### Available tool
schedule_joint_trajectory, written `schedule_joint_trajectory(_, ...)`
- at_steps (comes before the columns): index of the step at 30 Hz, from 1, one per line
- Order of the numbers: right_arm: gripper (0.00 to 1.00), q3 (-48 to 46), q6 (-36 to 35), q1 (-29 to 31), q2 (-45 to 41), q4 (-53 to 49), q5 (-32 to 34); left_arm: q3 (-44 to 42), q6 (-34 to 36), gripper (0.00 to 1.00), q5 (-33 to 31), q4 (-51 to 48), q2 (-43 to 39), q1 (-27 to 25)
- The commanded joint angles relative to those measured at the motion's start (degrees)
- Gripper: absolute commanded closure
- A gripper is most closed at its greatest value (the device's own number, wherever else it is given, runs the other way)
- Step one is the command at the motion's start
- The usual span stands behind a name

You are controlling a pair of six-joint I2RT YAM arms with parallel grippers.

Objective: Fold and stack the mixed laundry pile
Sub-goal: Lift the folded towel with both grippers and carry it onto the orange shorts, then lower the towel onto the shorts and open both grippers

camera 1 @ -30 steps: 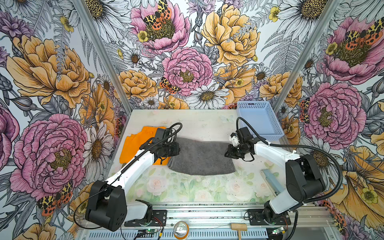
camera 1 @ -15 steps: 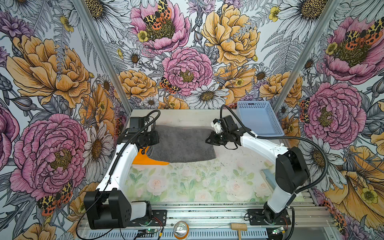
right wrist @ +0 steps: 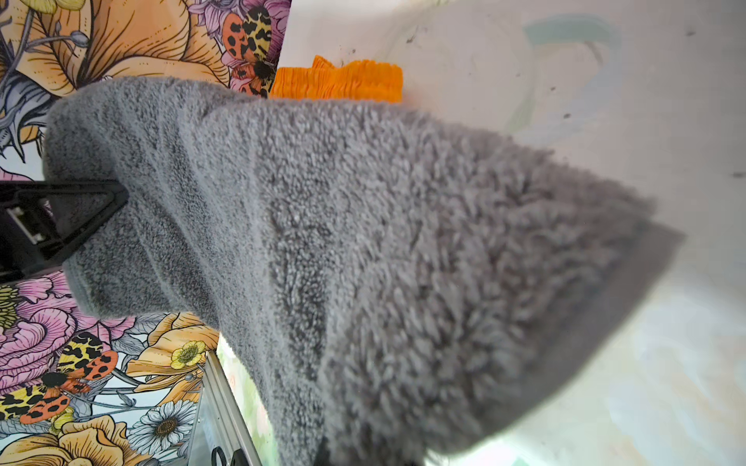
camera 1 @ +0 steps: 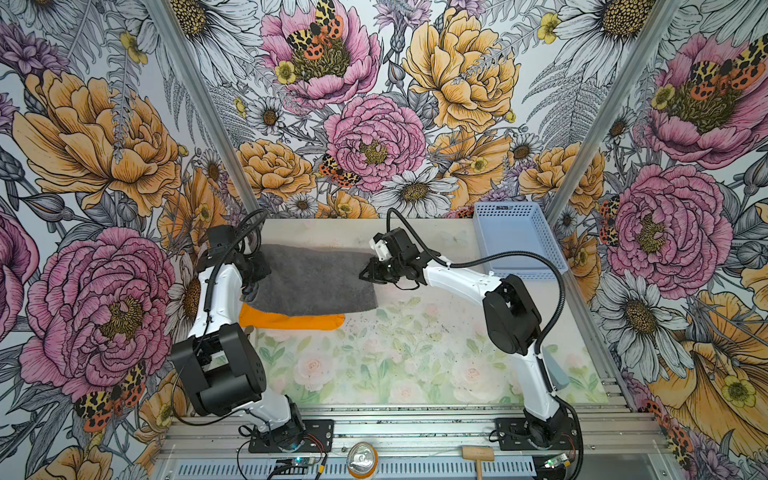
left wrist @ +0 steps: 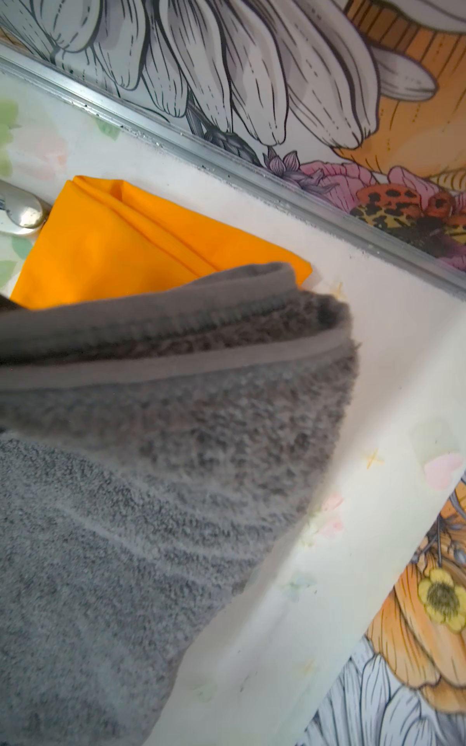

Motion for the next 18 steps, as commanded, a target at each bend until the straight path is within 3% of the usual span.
schedule_joint_trajectory(1, 1.0, 4.55, 2.02, 0.31, 3.89, 1.78, -0.63, 3.02, 1.68, 1.0, -0.33, 6.32, 4.23, 1.74)
schedule_joint_trajectory(7, 1.0, 6.7, 2.46, 0.14, 8.08, 1.71, 0.35, 6.76, 1.83, 1.0, -0.7, 5.67, 11.49, 3.93)
schedule_joint_trajectory(8, 0.97, 6.83, 2.11, 0.14, 8.35, 1.7, 0.61, 6.64, 1.78, 0.92, -1.4, 5.63, 11.93, 4.2)
schedule_joint_trajectory(10, 0.74, 6.41, 1.46, 0.22, 7.85, 1.71, 1.78, 6.2, 1.61, 0.67, -3.35, 5.7, 11.92, 4.33)
schedule_joint_trajectory(11, 0.62, 5.85, 0.97, 0.22, 7.01, 1.74, 2.59, 5.95, 1.61, 0.58, -4.2, 5.71, 11.58, 4.32)
schedule_joint_trajectory(13, 0.46, 4.31, -0.68, 0.31, 4.77, 1.71, 4.57, 5.56, 1.33, 0.47, -5.33, 5.72, 10.48, 4.31)
schedule_joint_trajectory(18, 0.34, -1.95, -3.36, -0.11, -2.48, 1.72, 8.41, 3.57, 0.02, 0.26, -3.83, 5.93, 5.98, 3.62)
